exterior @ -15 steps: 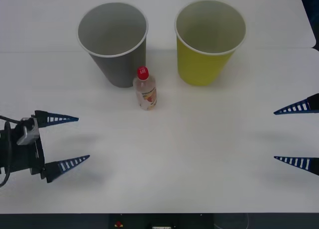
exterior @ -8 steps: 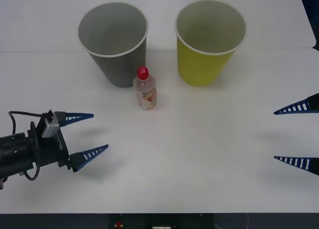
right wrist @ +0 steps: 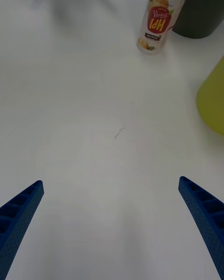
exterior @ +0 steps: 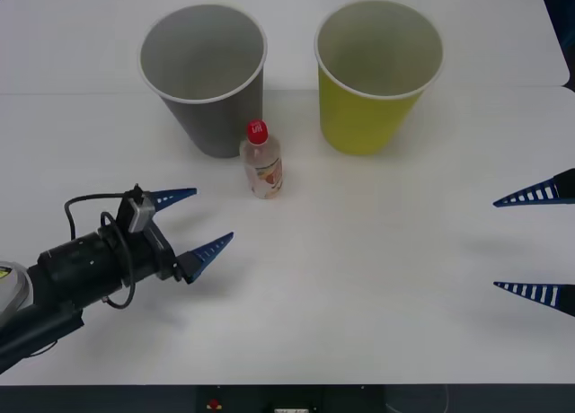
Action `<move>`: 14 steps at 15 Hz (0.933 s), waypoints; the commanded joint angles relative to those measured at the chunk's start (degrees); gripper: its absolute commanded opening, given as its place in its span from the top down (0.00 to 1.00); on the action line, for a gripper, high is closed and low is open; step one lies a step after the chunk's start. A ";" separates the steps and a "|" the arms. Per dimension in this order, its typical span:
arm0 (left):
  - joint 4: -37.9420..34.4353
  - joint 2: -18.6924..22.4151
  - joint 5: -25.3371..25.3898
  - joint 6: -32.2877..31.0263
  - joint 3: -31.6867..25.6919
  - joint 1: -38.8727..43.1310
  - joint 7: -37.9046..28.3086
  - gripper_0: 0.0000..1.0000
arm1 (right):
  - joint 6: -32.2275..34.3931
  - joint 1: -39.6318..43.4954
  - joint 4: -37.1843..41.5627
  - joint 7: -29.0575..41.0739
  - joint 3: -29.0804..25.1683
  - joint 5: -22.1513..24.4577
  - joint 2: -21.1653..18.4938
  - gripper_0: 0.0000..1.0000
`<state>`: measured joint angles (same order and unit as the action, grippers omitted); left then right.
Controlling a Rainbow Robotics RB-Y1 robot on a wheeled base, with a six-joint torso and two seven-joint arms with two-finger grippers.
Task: Put the can into the green bin and the plastic bottle into the gray bin
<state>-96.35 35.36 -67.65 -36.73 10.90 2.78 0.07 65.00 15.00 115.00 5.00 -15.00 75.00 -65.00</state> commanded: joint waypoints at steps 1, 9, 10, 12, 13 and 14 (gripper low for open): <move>1.69 -1.52 -0.02 5.44 2.99 -2.25 0.11 0.00 | 0.00 0.00 0.00 0.00 0.00 0.00 0.00 0.00; 13.30 -7.76 -0.02 8.34 5.54 -11.92 1.95 0.00 | 0.00 0.00 0.00 0.00 0.00 0.00 0.00 0.00; 13.56 -8.02 -0.02 8.69 5.89 -12.45 1.78 0.00 | 0.00 0.00 0.00 0.00 0.00 0.00 0.00 0.00; 15.23 -8.37 -0.02 9.66 6.94 -14.21 1.69 0.00 | 0.00 0.00 0.00 0.00 0.00 0.00 0.00 0.00; 16.55 -8.99 -0.02 10.19 7.56 -15.70 1.78 0.00 | 0.00 0.00 0.00 0.00 0.00 0.00 0.00 0.00; 17.16 -9.43 -0.02 10.63 7.91 -16.40 1.95 0.00 | 0.00 0.00 0.00 0.00 0.00 0.00 0.00 0.00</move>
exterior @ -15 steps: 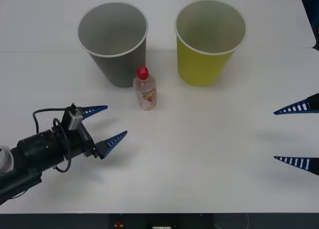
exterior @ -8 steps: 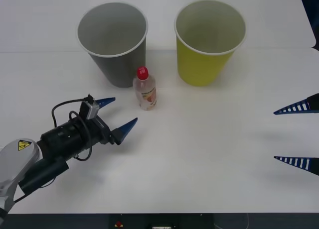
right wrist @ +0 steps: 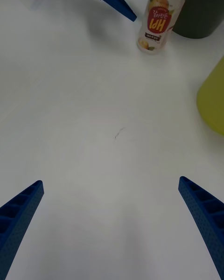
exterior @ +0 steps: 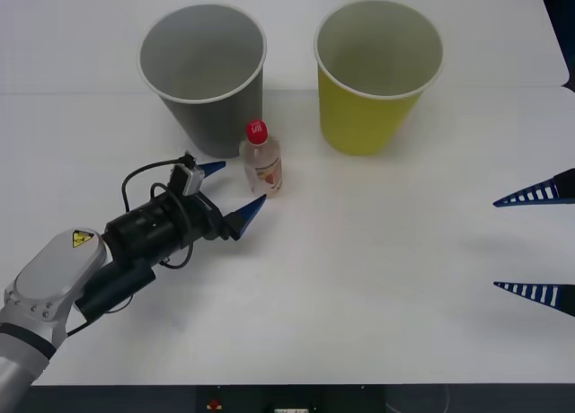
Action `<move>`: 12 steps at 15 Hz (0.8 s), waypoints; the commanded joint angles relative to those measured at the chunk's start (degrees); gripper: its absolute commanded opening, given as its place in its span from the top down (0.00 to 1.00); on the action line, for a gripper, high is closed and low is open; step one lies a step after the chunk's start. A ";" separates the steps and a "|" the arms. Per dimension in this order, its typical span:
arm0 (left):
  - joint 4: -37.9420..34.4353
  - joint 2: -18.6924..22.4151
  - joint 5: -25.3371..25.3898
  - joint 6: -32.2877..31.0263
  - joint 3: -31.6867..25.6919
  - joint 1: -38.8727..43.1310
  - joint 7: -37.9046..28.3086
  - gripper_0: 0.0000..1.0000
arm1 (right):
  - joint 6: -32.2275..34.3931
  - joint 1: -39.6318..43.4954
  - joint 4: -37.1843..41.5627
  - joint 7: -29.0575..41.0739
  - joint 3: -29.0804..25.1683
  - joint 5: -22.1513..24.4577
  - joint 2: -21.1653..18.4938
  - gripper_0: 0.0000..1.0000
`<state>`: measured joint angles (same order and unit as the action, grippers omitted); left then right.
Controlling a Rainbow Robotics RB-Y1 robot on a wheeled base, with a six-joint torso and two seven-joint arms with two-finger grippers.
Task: Put the can into the green bin and the plastic bottle into the gray bin
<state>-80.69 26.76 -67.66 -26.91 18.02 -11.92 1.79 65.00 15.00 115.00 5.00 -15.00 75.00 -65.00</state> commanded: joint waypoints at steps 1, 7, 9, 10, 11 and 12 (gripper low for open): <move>1.94 -1.27 -0.01 1.33 1.05 -2.41 -0.03 0.00 | 0.00 0.00 0.00 0.00 0.00 0.00 0.00 0.00; 4.22 -3.03 -0.01 4.15 3.51 -6.10 -0.65 0.00 | 0.00 0.00 0.00 0.00 0.00 0.00 0.00 0.00; 5.10 -3.29 -0.01 5.20 4.22 -7.15 -0.74 0.00 | 0.00 0.00 0.00 0.00 0.00 0.00 0.00 0.00; 5.10 -3.38 -0.01 5.73 4.39 -7.24 -0.74 0.00 | 0.00 0.00 0.00 0.00 0.00 0.00 0.00 0.00; 5.10 -3.38 -0.01 6.34 4.74 -7.33 -0.74 0.00 | 0.00 0.00 0.00 0.00 0.00 0.00 0.00 0.00; 5.10 -3.38 -0.01 6.96 5.09 -7.33 -0.74 0.00 | 0.00 0.00 0.00 0.00 0.00 0.00 0.00 0.00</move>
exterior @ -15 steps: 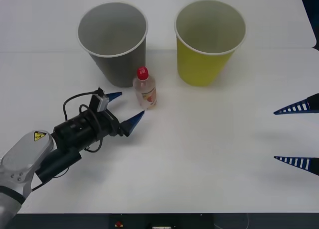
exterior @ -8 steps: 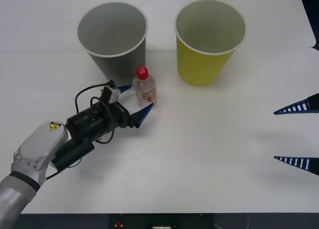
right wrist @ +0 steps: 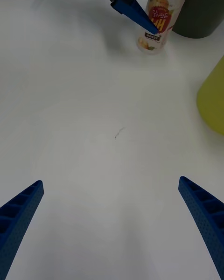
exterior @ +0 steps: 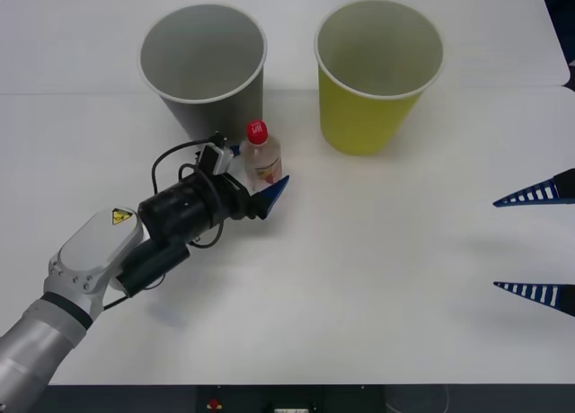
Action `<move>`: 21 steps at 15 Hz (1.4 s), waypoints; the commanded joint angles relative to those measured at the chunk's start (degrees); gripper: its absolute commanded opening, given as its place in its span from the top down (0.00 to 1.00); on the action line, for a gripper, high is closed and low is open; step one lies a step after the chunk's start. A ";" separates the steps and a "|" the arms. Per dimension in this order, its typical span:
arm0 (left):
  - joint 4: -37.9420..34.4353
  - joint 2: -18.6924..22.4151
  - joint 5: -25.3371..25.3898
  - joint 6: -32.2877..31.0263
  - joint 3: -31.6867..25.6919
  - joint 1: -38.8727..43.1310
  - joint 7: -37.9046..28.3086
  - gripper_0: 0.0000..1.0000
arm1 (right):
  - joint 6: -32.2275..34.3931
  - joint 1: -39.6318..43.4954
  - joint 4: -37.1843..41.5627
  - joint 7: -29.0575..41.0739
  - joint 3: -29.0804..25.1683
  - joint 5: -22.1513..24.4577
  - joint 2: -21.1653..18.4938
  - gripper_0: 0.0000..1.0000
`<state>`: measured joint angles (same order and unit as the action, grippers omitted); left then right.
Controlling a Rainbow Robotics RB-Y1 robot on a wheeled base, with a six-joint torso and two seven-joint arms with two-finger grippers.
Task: Put the can into the green bin and the plastic bottle into the gray bin
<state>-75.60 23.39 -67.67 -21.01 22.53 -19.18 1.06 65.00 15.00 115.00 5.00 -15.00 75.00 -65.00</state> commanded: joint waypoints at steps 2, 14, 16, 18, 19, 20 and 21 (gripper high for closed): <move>0.01 -0.01 -0.01 1.14 0.67 -0.07 -0.01 0.00 | 0.00 0.00 0.00 0.00 0.00 0.00 0.00 0.00; -0.16 0.96 2.72 -4.57 0.93 0.55 -0.01 1.00 | 0.00 0.00 0.00 0.00 0.00 0.00 0.00 0.00; -3.42 2.81 2.98 -5.71 0.93 2.74 -0.09 1.00 | 0.00 0.00 0.00 0.00 0.00 0.00 0.00 0.00; -9.13 6.06 2.89 -7.38 0.93 6.43 -0.53 1.00 | 0.00 0.00 0.00 0.00 0.00 0.00 0.00 0.00; -11.77 7.46 3.33 -8.08 0.93 8.46 -1.06 1.00 | 0.00 0.00 0.00 0.00 0.00 0.00 0.00 0.00; -14.84 8.78 3.33 -8.08 0.76 10.48 -1.33 1.00 | 0.00 0.00 0.00 0.00 0.00 0.00 0.00 0.00; -19.06 10.54 3.33 -8.08 0.41 13.11 -1.94 1.00 | 0.00 0.00 0.00 0.00 0.00 0.00 0.00 0.00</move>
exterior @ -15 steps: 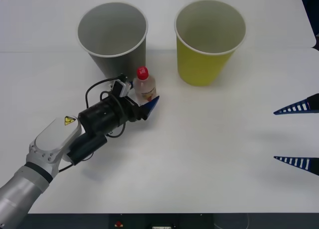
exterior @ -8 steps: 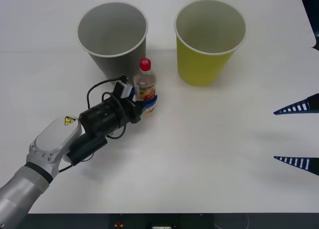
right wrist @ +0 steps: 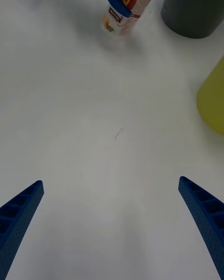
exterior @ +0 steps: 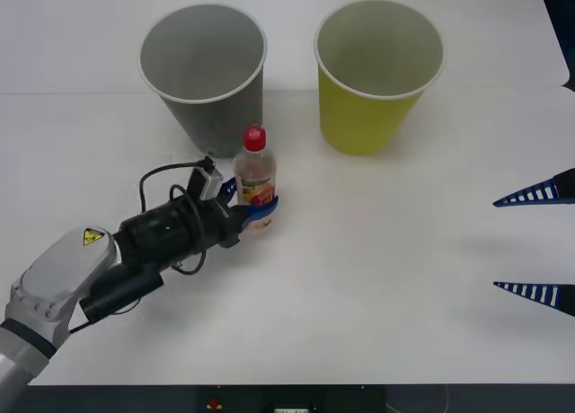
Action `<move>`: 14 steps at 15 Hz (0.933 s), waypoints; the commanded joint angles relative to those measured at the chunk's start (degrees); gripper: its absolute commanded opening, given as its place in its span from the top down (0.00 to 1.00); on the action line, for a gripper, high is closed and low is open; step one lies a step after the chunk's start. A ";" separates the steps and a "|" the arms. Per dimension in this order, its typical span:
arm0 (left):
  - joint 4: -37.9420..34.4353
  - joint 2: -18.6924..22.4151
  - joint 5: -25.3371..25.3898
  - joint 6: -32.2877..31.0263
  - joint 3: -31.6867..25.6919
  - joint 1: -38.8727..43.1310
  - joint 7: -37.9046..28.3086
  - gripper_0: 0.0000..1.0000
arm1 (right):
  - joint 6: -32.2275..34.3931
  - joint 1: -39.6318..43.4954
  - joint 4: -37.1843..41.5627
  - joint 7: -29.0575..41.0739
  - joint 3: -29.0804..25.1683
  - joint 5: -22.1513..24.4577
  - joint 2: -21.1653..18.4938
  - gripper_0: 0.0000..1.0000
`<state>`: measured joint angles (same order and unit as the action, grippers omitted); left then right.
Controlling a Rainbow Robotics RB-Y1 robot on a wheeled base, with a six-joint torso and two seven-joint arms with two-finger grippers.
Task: Put the can into the green bin and the plastic bottle into the gray bin
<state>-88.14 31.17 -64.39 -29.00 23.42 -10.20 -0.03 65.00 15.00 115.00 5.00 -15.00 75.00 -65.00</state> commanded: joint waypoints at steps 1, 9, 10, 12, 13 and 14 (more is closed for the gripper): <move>-9.77 4.34 0.06 0.26 -0.66 6.33 -1.64 1.00 | 0.00 0.00 0.00 0.00 0.00 0.00 0.00 0.00; -28.05 15.76 -19.81 0.87 -6.37 13.36 -34.33 1.00 | 0.00 0.00 0.00 0.00 0.00 0.00 0.00 0.00; -29.19 16.29 -22.18 -1.15 -8.04 13.36 -38.90 1.00 | 0.00 0.00 0.00 0.00 0.00 0.00 0.00 0.00; -32.88 16.55 -29.48 -9.59 -14.28 13.36 -49.36 1.00 | 0.00 0.00 0.00 0.00 0.00 0.00 0.00 0.00; -34.73 16.55 -32.46 -13.19 -16.74 13.27 -54.28 1.00 | 0.00 0.00 0.00 0.00 0.00 0.00 0.00 0.00; -36.58 16.55 -35.54 -16.36 -18.85 13.01 -59.21 1.00 | 0.00 0.00 0.00 0.00 0.00 0.00 0.00 0.00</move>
<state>-123.36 47.73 -97.69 -42.98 6.15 3.00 -55.73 65.00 15.00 115.00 5.00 -15.00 75.00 -65.00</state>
